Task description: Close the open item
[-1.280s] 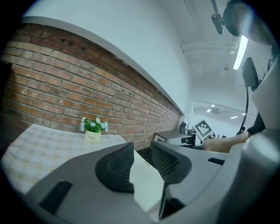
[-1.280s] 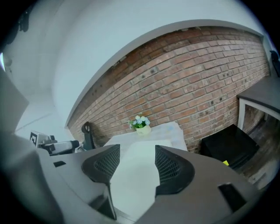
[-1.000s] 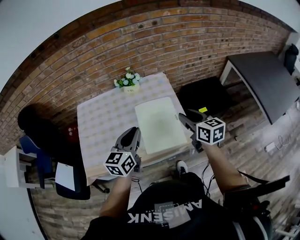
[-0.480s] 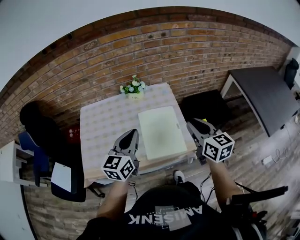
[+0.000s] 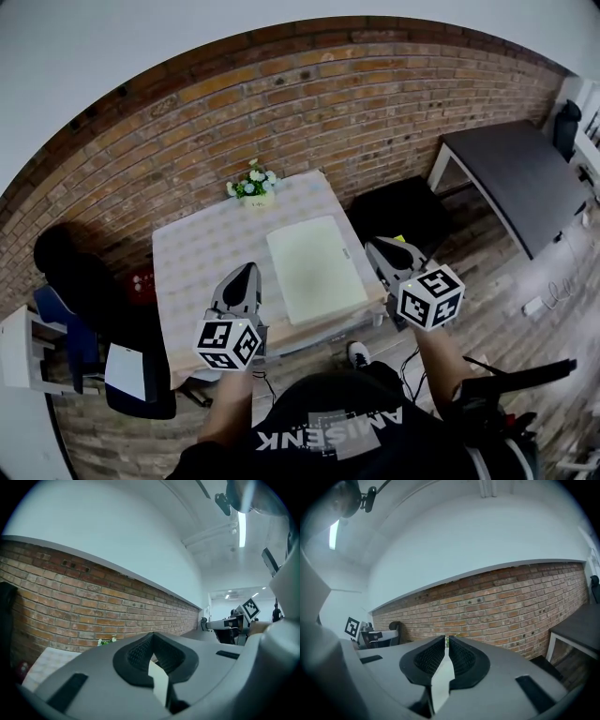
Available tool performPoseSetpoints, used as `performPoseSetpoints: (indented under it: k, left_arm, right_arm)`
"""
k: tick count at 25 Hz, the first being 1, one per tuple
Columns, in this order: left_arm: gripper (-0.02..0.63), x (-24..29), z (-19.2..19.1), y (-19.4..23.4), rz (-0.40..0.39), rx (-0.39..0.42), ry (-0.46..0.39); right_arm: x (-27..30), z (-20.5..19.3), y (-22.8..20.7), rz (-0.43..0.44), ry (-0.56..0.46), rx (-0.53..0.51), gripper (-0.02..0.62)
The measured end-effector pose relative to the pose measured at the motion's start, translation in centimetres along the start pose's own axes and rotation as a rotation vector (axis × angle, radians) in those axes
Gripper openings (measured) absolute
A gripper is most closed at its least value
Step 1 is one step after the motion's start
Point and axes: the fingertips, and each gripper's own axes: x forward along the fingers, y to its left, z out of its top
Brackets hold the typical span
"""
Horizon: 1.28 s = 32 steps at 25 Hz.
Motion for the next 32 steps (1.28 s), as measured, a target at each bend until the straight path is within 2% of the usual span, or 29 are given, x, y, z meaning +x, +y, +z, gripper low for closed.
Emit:
performPoseSetpoints:
  k: [13, 32]
  left_arm:
    - [0.012, 0.2, 1.7, 0.7, 0.048, 0.019, -0.033]
    - [0.012, 1.3, 1.0, 0.2, 0.034, 0.008, -0.014]
  right_arm:
    - [-0.8, 1.1, -0.1, -0.055, -0.026, -0.071, 0.046]
    - [-0.4, 0.9, -0.9, -0.080, -0.006, -0.081, 0.041]
